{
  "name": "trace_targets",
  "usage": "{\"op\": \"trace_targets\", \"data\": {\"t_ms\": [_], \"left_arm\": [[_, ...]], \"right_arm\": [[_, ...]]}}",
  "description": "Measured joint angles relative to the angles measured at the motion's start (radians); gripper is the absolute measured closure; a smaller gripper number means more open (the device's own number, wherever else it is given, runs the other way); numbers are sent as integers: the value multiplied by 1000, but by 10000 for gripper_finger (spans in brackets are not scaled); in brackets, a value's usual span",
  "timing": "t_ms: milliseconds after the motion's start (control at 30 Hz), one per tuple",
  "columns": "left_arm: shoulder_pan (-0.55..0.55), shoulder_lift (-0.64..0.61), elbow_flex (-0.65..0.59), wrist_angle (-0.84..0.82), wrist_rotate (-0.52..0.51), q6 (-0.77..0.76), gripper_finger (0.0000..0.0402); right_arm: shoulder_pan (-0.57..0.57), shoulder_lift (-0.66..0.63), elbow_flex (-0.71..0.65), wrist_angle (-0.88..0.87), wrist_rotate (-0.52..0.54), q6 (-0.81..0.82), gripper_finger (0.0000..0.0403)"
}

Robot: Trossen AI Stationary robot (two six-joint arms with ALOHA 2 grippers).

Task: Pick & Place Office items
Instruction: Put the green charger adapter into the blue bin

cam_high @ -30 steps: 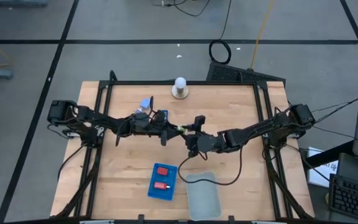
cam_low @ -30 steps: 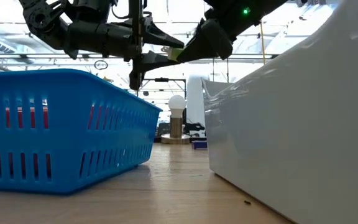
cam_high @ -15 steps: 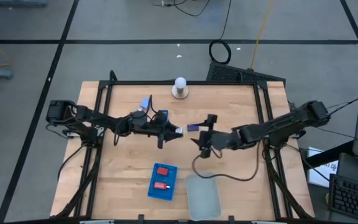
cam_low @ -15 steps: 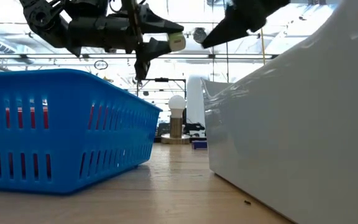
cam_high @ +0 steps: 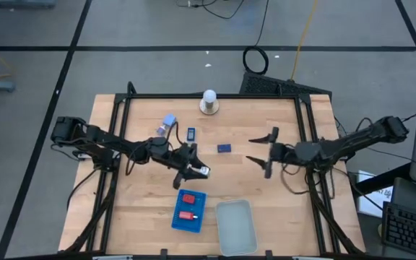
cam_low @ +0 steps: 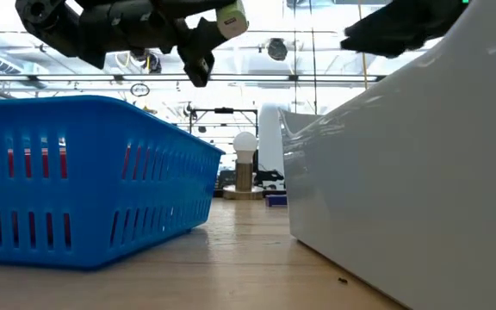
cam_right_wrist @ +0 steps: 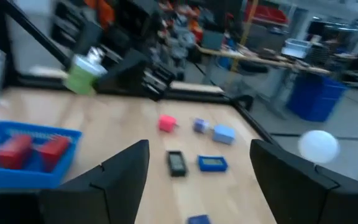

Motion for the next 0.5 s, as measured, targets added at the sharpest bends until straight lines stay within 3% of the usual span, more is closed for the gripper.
{"op": "trace_targets", "data": {"t_ms": [133,233,300,367,500], "left_arm": [[-25,-22,0,-5,24,20,266],[-67,-27,0,-7,132,47,266],[-106,-27,0,-32,149,43,266],[-150,-27,0,-87,113,34,266],[-256,-27,0,-233,-65,54,266]], "right_arm": [[0,-117,-69,6,-67,56,132],[0,-180,-104,5,-68,70,135],[0,-215,-118,7,-68,71,137],[0,-238,-125,7,-68,79,137],[0,-261,-133,7,-92,80,136]]}}
